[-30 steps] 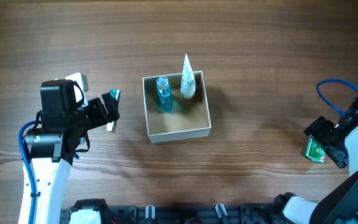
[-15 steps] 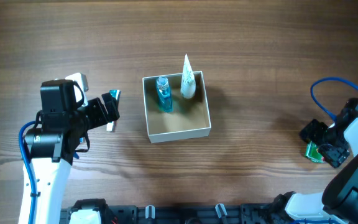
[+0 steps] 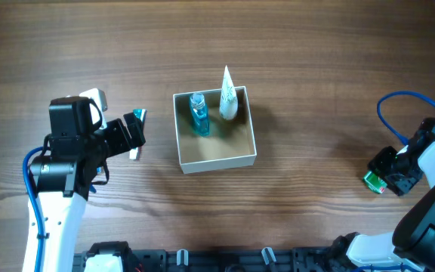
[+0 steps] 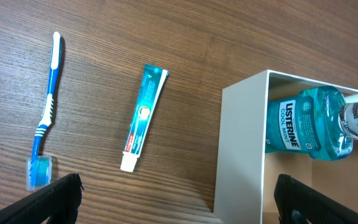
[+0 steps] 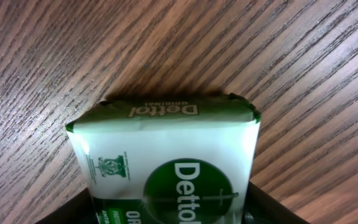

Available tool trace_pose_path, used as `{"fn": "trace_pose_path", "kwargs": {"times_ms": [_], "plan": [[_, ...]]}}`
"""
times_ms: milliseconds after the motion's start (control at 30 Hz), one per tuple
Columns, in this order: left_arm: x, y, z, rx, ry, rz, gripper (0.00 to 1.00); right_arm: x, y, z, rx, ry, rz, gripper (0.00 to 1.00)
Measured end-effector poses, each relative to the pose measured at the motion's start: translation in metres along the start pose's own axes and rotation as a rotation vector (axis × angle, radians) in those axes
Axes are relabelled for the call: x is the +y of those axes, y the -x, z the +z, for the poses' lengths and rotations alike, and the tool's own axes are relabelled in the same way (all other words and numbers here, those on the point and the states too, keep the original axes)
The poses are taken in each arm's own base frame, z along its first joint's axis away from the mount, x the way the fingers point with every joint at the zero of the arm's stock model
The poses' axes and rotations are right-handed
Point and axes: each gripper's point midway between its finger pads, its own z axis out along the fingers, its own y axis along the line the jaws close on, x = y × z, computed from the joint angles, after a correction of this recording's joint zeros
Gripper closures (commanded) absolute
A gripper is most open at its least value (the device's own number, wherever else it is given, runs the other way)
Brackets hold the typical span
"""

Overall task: Pack container
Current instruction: 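Grasp the green Dettol soap bar with the right gripper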

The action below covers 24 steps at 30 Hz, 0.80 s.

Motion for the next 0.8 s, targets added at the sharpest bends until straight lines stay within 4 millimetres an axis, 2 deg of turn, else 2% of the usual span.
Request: {"fn": "trace_pose_path", "kwargs": {"times_ms": [367, 433, 567, 600, 667, 733, 800], "plan": [[0.0, 0.0, 0.0, 0.0, 0.0, 0.0, 0.0, 0.0, 0.0, 0.0, -0.001, 0.002, 0.0, 0.59], [0.0, 0.0, 0.0, 0.0, 0.0, 0.0, 0.0, 0.001, 0.0, 0.0, 0.0, 0.003, 0.0, 0.69], [0.0, 0.0, 0.0, 0.0, 0.0, 0.0, 0.0, 0.002, -0.001, -0.002, 0.018, 0.009, 0.0, 0.83], [0.0, 0.0, 0.0, 0.0, 0.0, 0.0, 0.0, 0.004, -0.002, -0.003, 0.029, 0.018, 0.0, 0.9], [0.0, 0.0, 0.0, 0.0, 0.0, 0.0, 0.0, 0.009, -0.003, -0.008, 0.044, 0.043, 0.0, 0.95], [0.0, 0.0, 0.0, 0.0, 0.0, 0.0, 0.0, 0.014, 0.001, -0.016, 0.047, 0.069, -0.001, 0.96], [0.0, 0.0, 0.0, 0.0, 0.0, 0.0, 0.0, 0.025, 0.014, -0.034, 0.021, 0.11, -0.02, 0.96]]}}
